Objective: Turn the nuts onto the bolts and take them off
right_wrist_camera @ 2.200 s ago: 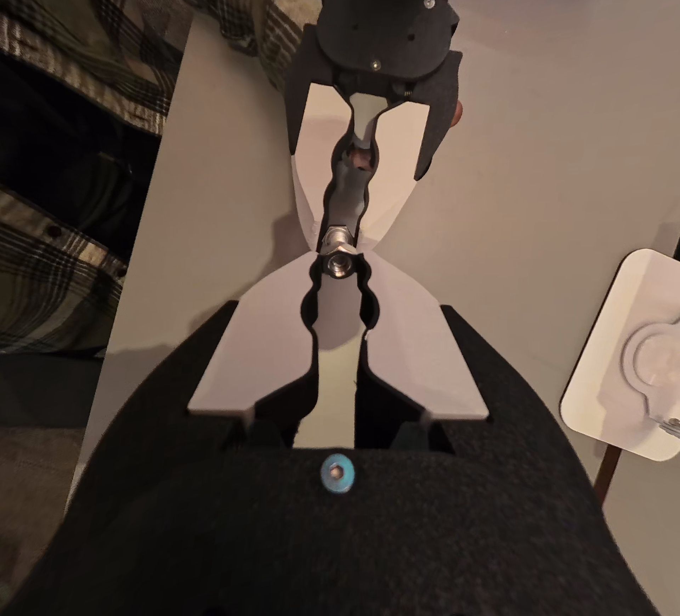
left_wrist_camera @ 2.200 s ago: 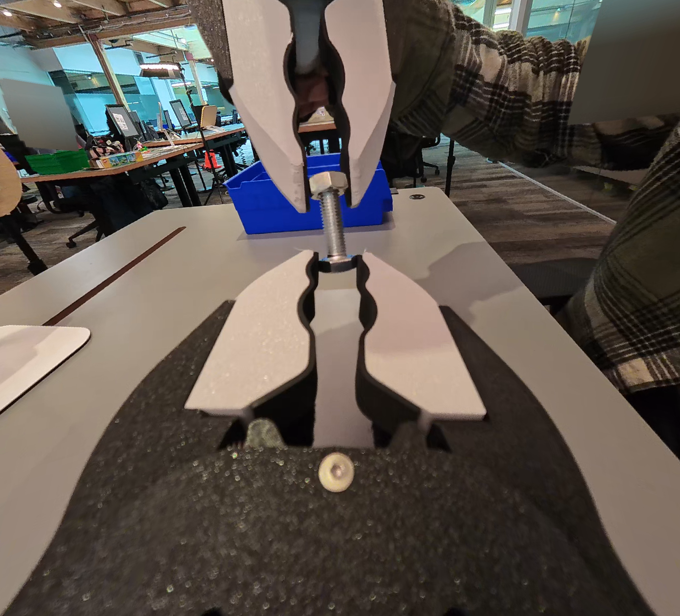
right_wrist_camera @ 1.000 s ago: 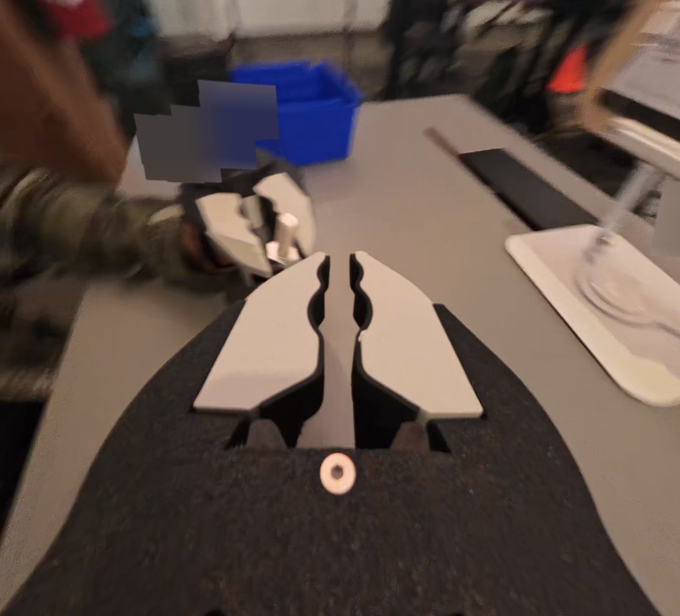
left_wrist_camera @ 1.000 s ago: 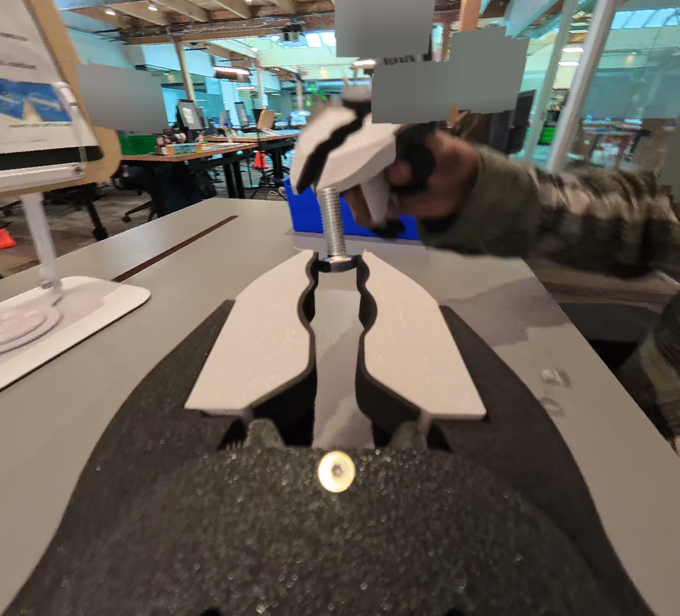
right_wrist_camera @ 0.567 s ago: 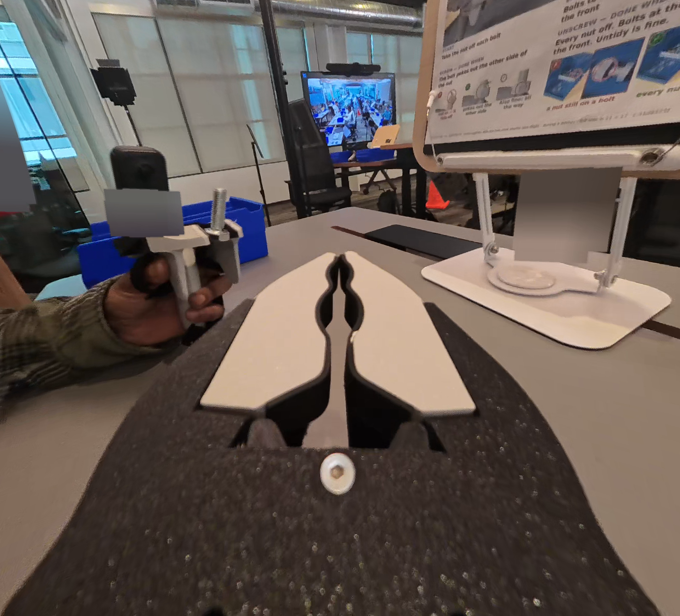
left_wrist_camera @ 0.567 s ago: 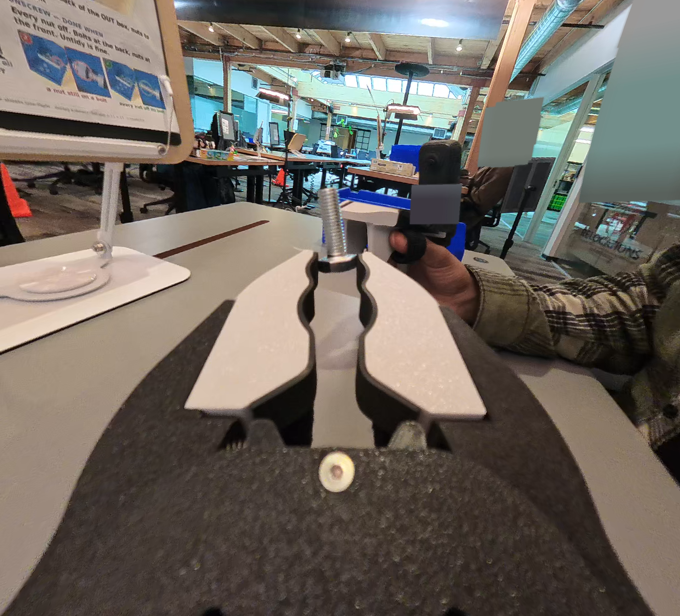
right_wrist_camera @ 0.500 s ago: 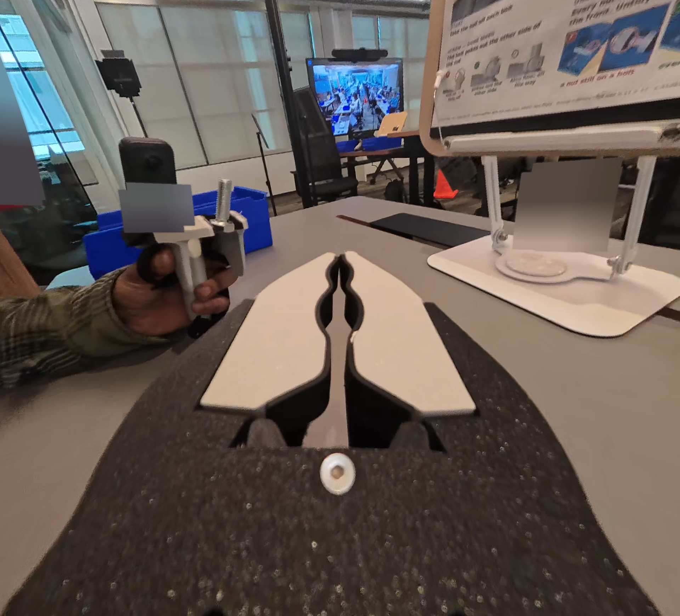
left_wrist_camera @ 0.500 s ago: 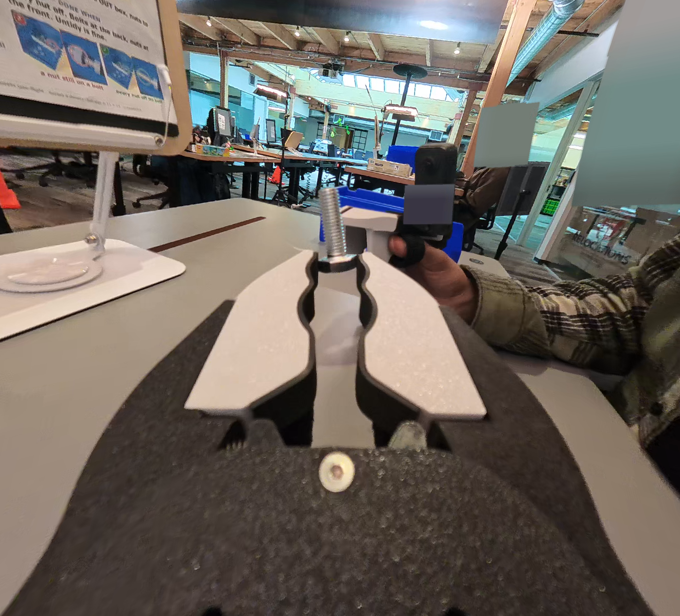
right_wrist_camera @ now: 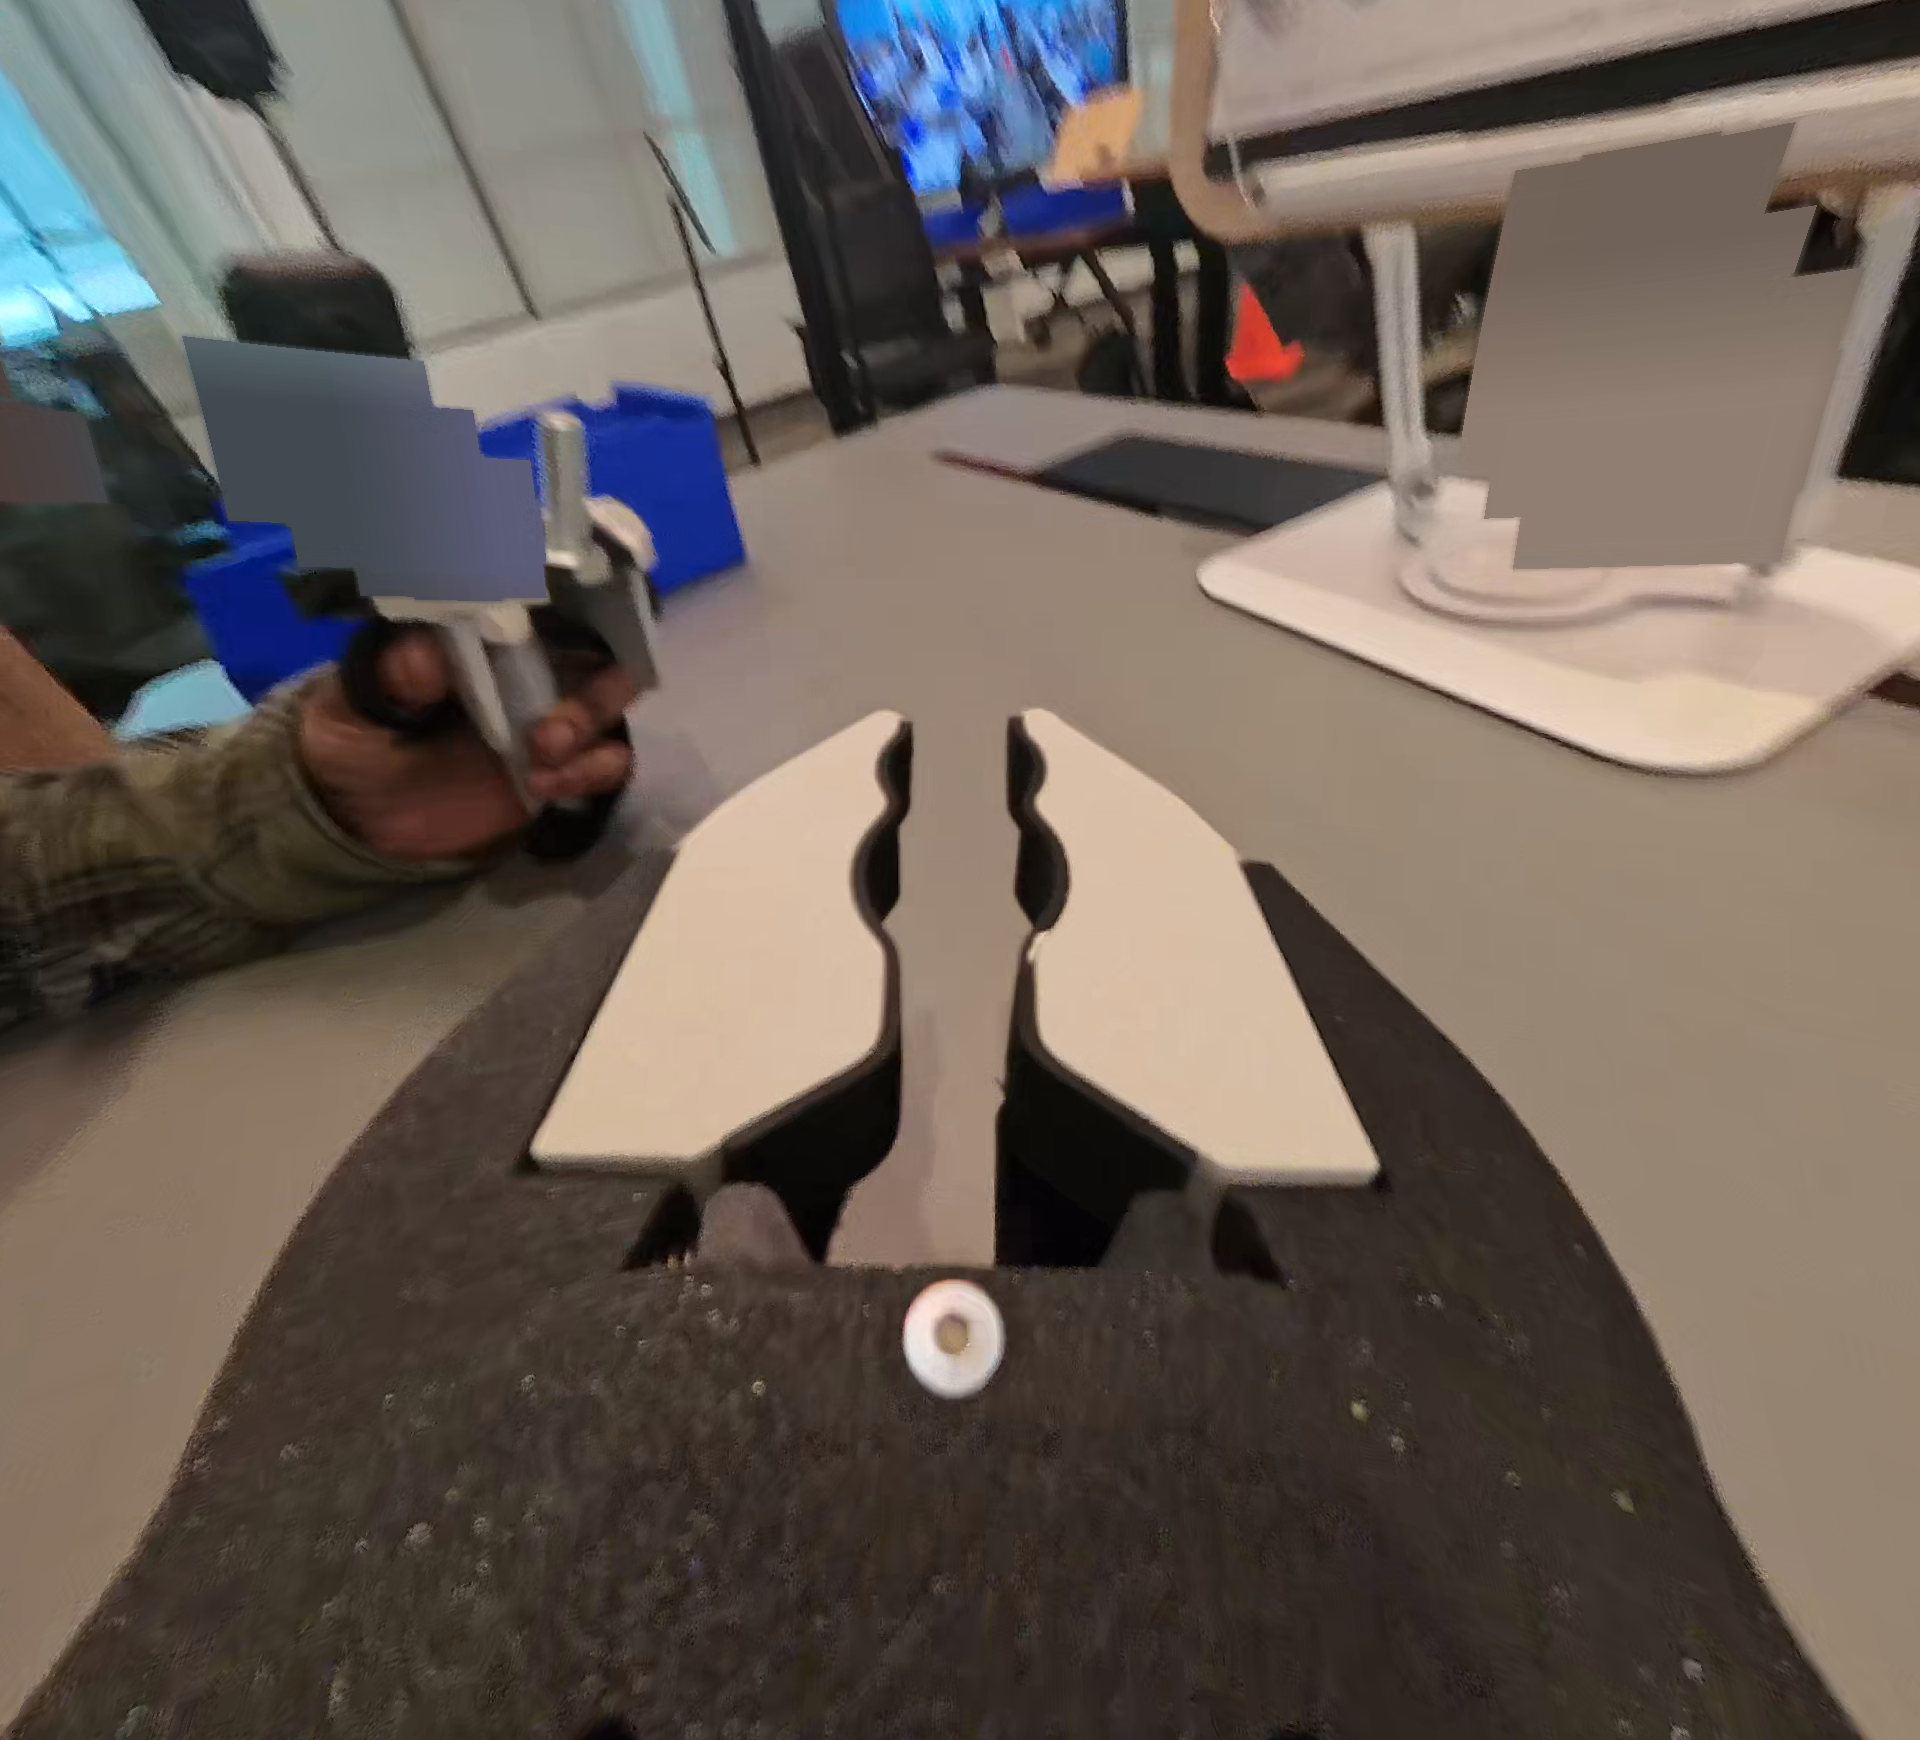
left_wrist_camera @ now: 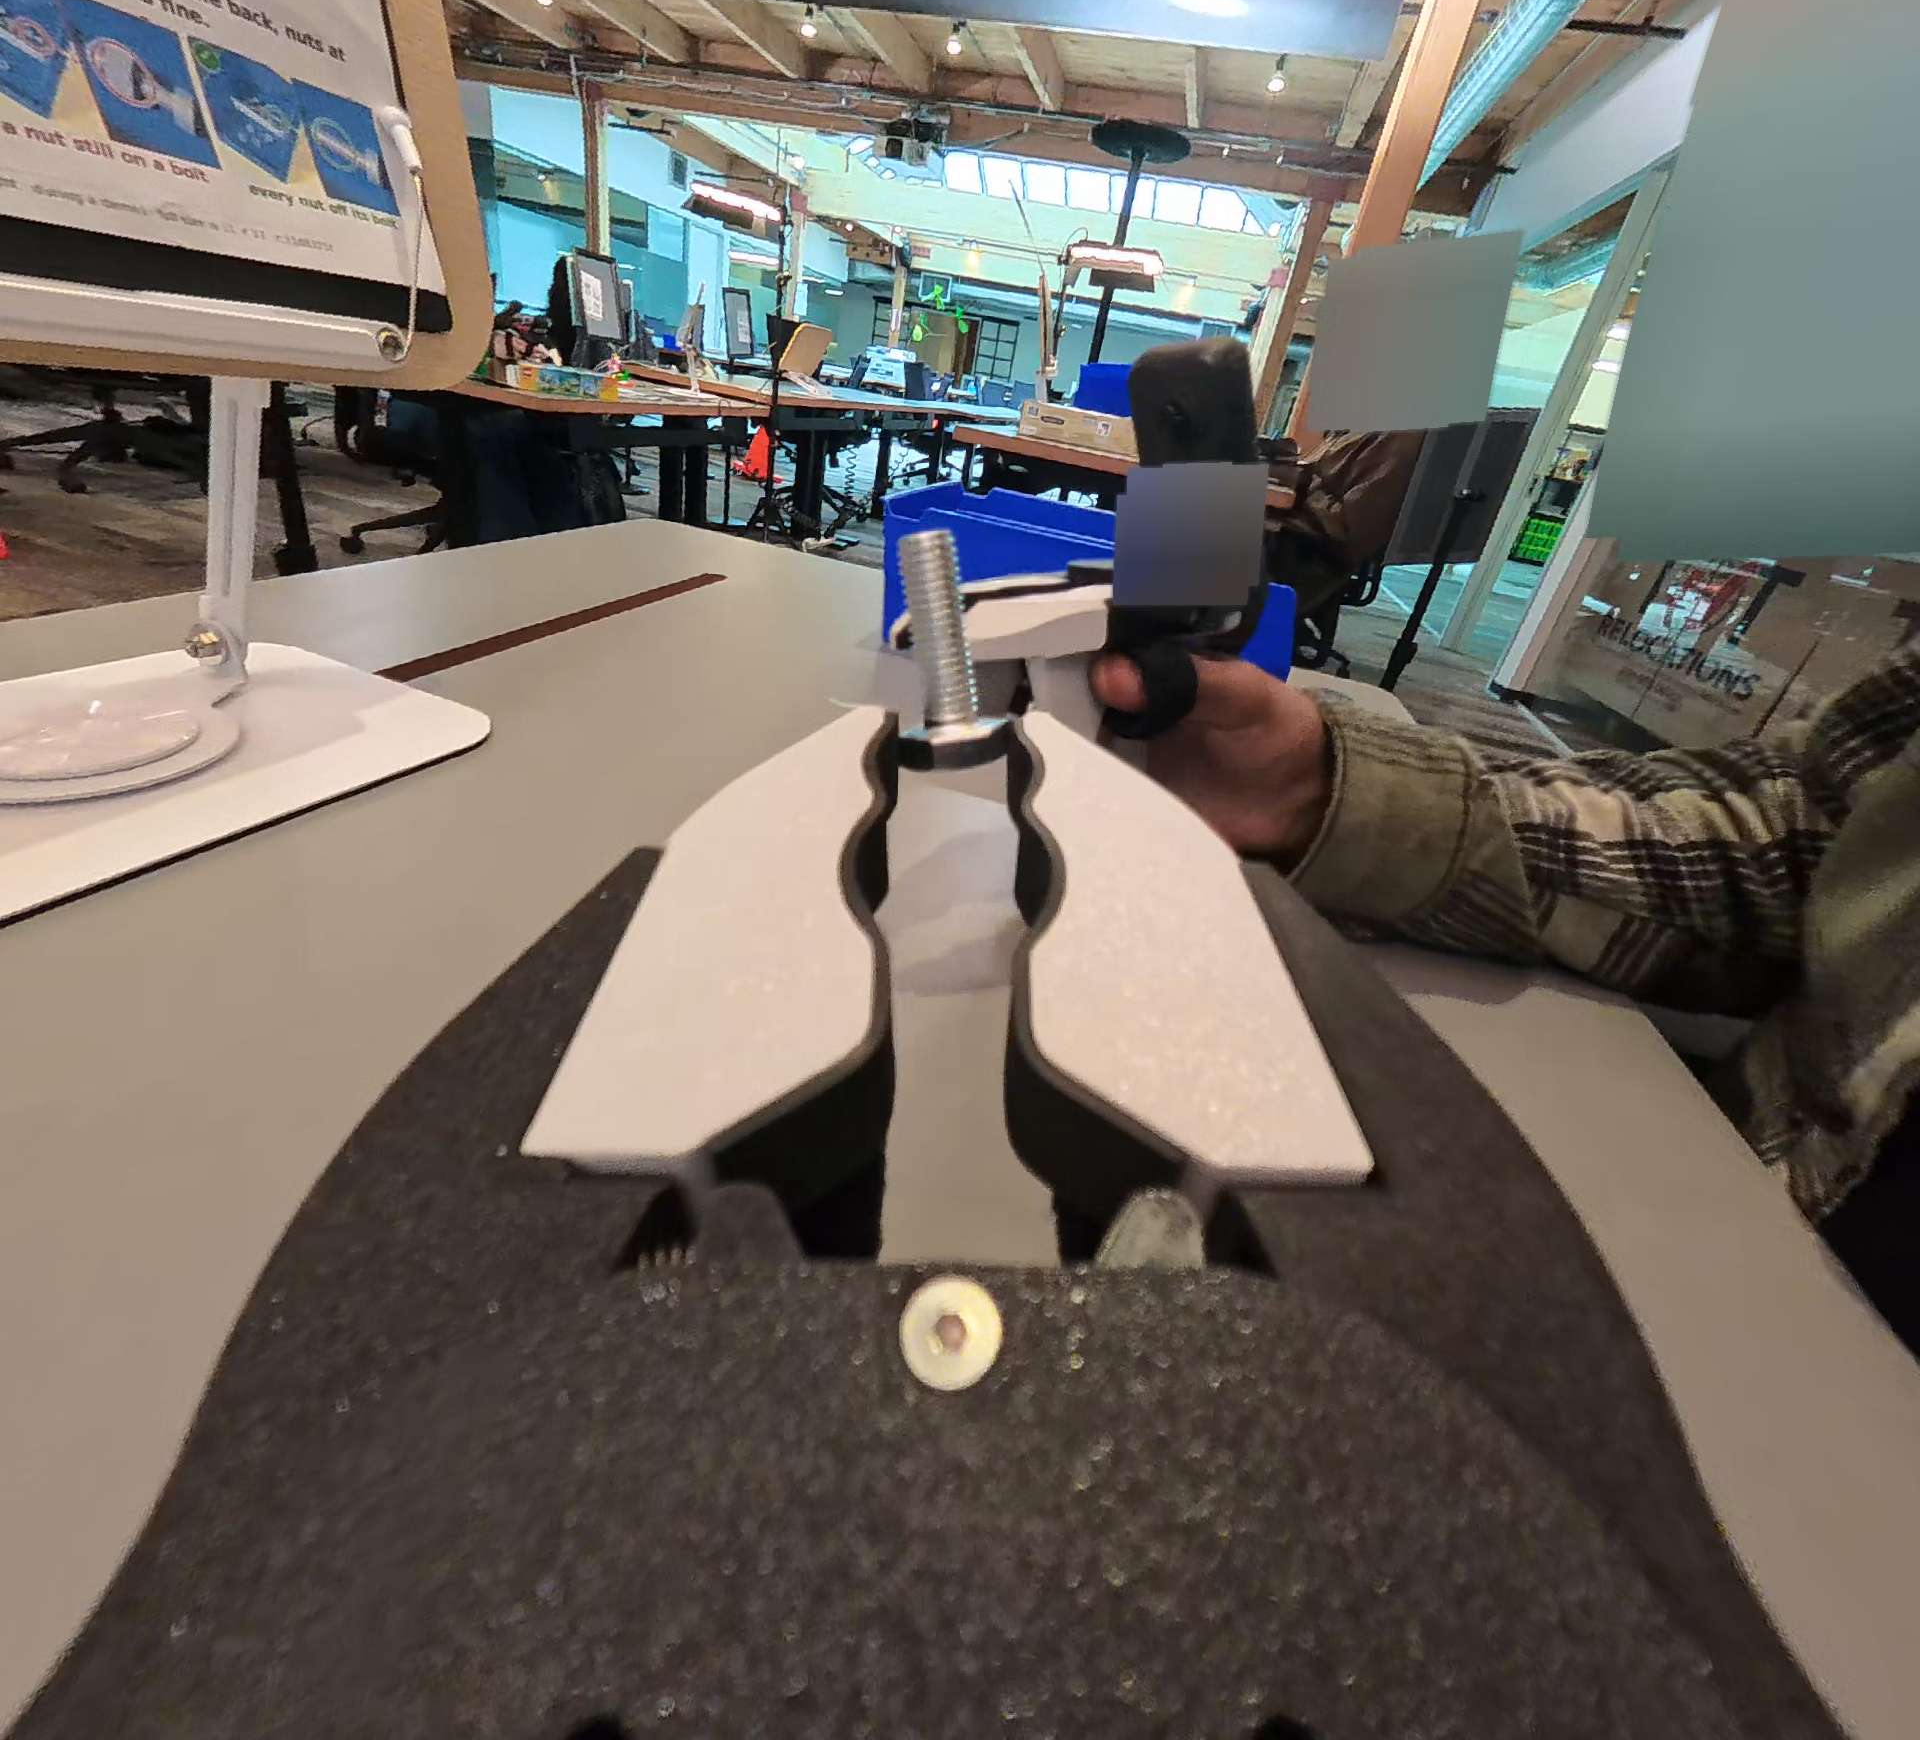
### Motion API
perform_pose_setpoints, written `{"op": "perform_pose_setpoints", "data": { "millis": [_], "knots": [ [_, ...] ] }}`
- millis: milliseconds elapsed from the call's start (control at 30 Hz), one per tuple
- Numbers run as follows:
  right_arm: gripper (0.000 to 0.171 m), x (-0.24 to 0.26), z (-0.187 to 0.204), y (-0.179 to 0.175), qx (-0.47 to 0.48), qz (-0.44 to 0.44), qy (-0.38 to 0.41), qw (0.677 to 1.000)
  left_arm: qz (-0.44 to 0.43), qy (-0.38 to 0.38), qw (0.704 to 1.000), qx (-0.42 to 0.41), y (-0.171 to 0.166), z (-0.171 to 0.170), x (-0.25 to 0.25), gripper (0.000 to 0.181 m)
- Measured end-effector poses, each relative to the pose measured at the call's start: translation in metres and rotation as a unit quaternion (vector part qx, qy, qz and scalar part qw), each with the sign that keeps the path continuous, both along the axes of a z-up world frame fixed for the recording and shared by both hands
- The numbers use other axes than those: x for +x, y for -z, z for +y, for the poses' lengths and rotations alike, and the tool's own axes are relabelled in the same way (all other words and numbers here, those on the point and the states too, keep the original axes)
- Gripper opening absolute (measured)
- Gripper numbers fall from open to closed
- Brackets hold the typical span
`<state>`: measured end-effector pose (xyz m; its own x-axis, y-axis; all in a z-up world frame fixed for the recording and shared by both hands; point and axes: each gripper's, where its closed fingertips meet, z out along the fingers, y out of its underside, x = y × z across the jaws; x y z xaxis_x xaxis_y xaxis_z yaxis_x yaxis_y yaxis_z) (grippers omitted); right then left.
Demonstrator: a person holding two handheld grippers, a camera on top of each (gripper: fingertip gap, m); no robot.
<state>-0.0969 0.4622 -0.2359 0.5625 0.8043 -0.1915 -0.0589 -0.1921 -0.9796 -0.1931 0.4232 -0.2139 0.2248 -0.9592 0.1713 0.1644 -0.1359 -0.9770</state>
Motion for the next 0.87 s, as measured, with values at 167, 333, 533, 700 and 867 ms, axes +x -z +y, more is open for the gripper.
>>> {"op": "perform_pose_setpoints", "data": {
  "millis": [167, 333, 533, 700, 867],
  "knots": [
    [0.032, 0.047, 0.001, 0.043, -0.076, -0.161, 0.076, 0.981, 0.074, -0.043, 0.996, -0.026, 0.016, 0.014, -0.004, 0.019],
    [0.045, 0.078, -0.011, 0.077, -0.137, -0.235, 0.123, 0.954, 0.209, -0.127, 0.968, -0.061, 0.049, 0.034, -0.026, 0.019],
    [0.060, 0.086, -0.020, 0.099, -0.192, -0.284, 0.133, 0.930, 0.255, -0.190, 0.947, -0.053, 0.059, 0.030, -0.058, 0.019],
    [0.071, 0.087, -0.020, 0.107, -0.193, -0.321, 0.143, 0.916, 0.308, -0.223, 0.921, -0.085, 0.079, 0.028, -0.076, 0.019],
    [0.099, 0.091, -0.022, 0.110, -0.209, -0.316, 0.151, 0.913, 0.378, -0.238, 0.885, -0.132, 0.106, 0.019, -0.090, 0.019]
  ]
}}
